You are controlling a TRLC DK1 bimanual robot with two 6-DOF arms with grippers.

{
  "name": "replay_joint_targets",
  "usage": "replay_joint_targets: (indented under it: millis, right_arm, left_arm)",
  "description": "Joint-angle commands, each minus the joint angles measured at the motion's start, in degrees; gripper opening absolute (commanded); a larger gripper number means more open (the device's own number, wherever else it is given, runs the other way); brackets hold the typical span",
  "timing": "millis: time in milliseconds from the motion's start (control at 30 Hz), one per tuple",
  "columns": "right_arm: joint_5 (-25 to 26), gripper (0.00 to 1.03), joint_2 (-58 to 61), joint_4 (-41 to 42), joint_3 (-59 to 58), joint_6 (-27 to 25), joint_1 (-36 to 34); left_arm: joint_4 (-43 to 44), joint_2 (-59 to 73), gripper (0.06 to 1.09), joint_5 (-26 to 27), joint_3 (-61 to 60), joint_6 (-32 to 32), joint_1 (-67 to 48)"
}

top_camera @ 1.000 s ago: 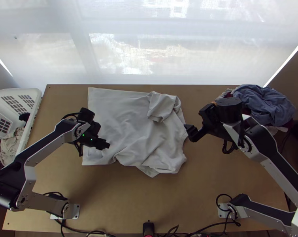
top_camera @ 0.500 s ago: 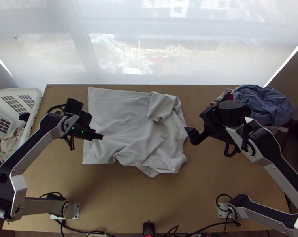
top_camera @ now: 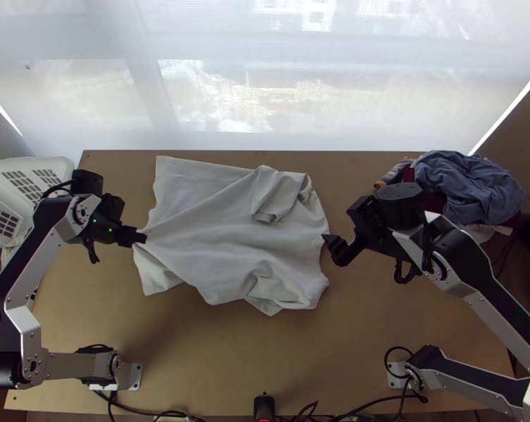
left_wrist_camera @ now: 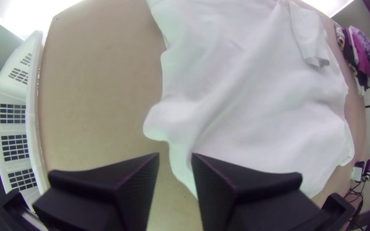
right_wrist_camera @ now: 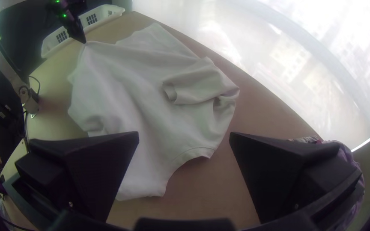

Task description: Fold the t-shirt

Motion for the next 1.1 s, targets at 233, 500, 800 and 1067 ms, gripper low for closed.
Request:
replay_joint_targets:
  millis: [233, 500, 800, 1067]
  right_arm:
    - [-0.07, 0.98, -2.05, -0.70, -3.44, -0.21, 2.06]
    - [-0.07, 0.98, -1.61, -0.27, -3.35, 0.14, 4.26]
    - [-0.07, 0.98, -1.96, -0.35, -3.35, 0.23, 5.31]
    - [-0.16, 0.98, -2.84, -0.88, -5.11, 0.58, 8.74]
  left_arm:
    - [-20.21, -3.09, 0.95, -0.54, 8.83, 1.20, -3.57]
    - [-24.16, -9.07, 0.95, -0.54, -5.06, 3.48, -9.11]
    - [-8.43, -12.76, 0.94, -0.81, -19.91, -0.82, -12.54]
    - [-0.43, -12.50, 0.94, -0.81, -25.36, -2.05, -13.50]
